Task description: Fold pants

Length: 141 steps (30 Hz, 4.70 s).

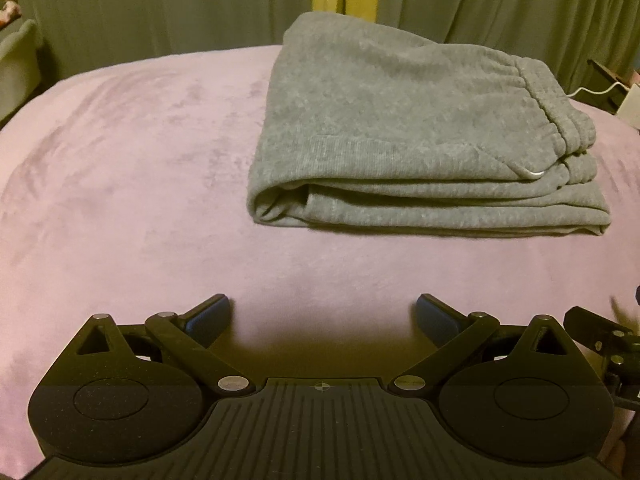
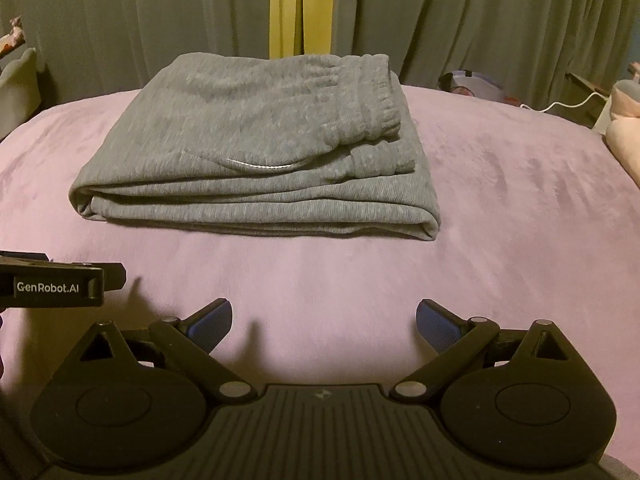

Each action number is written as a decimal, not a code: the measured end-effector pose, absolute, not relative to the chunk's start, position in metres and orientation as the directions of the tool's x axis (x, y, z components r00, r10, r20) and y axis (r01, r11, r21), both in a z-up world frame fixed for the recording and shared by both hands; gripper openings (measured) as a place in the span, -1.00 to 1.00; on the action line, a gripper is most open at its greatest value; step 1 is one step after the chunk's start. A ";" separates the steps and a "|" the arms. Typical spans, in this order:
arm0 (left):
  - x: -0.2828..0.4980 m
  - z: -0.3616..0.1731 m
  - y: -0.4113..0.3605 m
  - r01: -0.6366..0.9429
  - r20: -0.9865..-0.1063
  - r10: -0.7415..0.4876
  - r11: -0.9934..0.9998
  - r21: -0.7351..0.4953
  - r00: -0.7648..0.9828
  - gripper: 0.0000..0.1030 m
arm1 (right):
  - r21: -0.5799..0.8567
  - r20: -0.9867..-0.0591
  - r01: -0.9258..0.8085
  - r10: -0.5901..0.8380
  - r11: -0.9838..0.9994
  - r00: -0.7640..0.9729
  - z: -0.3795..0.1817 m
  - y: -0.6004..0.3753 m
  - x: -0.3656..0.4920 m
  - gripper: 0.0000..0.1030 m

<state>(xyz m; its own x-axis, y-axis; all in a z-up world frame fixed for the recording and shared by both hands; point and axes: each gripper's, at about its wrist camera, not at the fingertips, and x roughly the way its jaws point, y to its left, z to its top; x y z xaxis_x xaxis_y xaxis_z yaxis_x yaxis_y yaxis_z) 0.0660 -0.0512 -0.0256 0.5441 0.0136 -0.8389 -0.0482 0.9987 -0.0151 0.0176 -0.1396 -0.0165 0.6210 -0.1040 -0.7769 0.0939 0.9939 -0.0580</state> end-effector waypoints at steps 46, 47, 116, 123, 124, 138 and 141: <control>0.065 -0.027 -0.055 -0.027 -0.845 0.002 1.000 -0.015 0.534 0.98 | -0.043 -0.765 0.142 -0.124 0.989 0.633 -0.012 -0.148 0.017 0.92; 0.065 -0.027 -0.055 -0.026 -0.845 0.002 1.000 -0.014 0.534 0.98 | -0.043 -0.765 0.144 -0.125 0.989 0.632 -0.013 -0.148 0.017 0.92; 0.066 -0.027 -0.056 -0.025 -0.847 0.000 1.000 -0.016 0.531 0.99 | -0.060 -0.766 0.155 -0.145 0.986 0.626 -0.016 -0.147 0.018 0.92; 0.066 -0.027 -0.056 -0.025 -0.847 -0.001 1.000 -0.016 0.531 0.99 | -0.063 -0.766 0.157 -0.148 0.986 0.625 -0.016 -0.147 0.018 0.92; 0.066 -0.027 -0.056 -0.024 -0.847 -0.001 1.000 -0.016 0.531 0.99 | -0.063 -0.766 0.157 -0.149 0.986 0.626 -0.016 -0.147 0.018 0.92; 0.066 -0.027 -0.056 -0.025 -0.848 0.000 1.000 -0.016 0.531 0.99 | -0.069 -0.765 0.158 -0.153 0.985 0.625 -0.015 -0.147 0.018 0.92; 0.066 -0.027 -0.056 -0.025 -0.848 0.000 1.000 -0.016 0.531 0.99 | -0.068 -0.765 0.158 -0.153 0.985 0.625 -0.015 -0.147 0.018 0.92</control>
